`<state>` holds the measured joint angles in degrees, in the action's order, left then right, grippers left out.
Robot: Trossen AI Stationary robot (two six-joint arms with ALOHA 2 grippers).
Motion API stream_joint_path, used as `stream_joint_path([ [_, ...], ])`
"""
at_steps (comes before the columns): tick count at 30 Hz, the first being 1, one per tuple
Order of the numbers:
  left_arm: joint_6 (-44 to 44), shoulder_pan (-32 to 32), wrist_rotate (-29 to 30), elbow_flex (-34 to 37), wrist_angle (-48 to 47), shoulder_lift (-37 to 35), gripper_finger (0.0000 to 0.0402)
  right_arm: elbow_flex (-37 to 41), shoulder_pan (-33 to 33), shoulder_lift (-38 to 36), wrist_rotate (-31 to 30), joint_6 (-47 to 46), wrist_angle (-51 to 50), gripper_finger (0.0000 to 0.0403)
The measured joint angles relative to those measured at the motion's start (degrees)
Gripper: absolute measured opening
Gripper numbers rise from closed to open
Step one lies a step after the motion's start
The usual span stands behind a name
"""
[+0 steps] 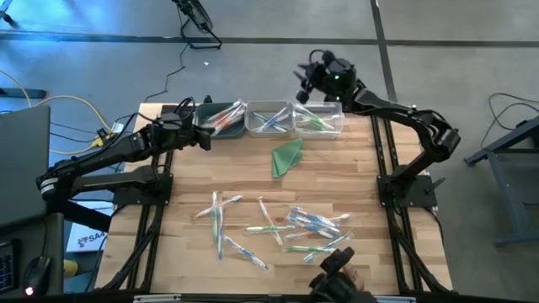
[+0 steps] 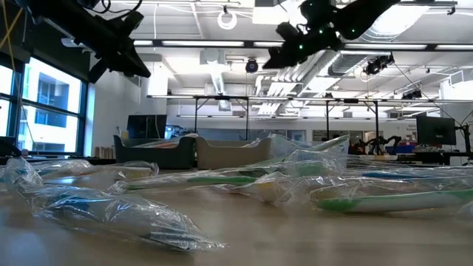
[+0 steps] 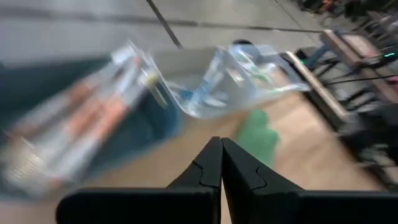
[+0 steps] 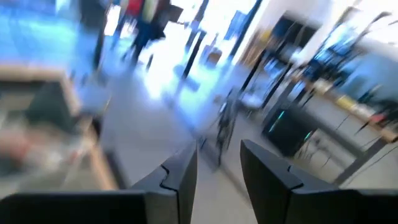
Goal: Pick & Place Toothbrushes
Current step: Put the green toothbrush into the transparent bin
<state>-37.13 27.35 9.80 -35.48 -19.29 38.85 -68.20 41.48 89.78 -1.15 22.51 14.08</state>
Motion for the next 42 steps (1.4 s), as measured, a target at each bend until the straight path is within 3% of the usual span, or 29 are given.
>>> stream_joint_path([
  [8, -14.0, 0.0, -7.2, 0.0, -3.4, 0.0, 0.0, 0.0, 2.1, 0.0, -0.1, -1.3, 16.2, 0.0116],
  [21, -12.5, 0.0, -9.0, 0.0, -7.9, 0.0, 0.0, 0.0, 2.6, 0.0, -2.3, -1.3, 7.6, 0.0116],
  [25, -6.5, 0.0, -5.5, 0.0, -7.8, 0.0, 0.0, 0.0, 2.8, 0.0, -2.4, -4.6, 5.7, 0.0116],
  [34, 0.9, 0.0, 12.9, 0.0, -7.0, 0.0, 0.0, 0.0, 2.3, 0.0, -1.4, -20.9, 5.8, 0.0116],
  [37, 1.8, 0.0, 13.3, 0.0, -6.3, -0.1, 0.0, 0.0, 1.7, 0.0, -1.3, -21.0, 5.9, 0.0116],
  [42, -1.0, -0.8, 8.6, -0.9, -4.3, -0.4, 0.0, 0.0, 1.1, 0.0, -1.2, -18.0, 5.9, 0.0116],
])
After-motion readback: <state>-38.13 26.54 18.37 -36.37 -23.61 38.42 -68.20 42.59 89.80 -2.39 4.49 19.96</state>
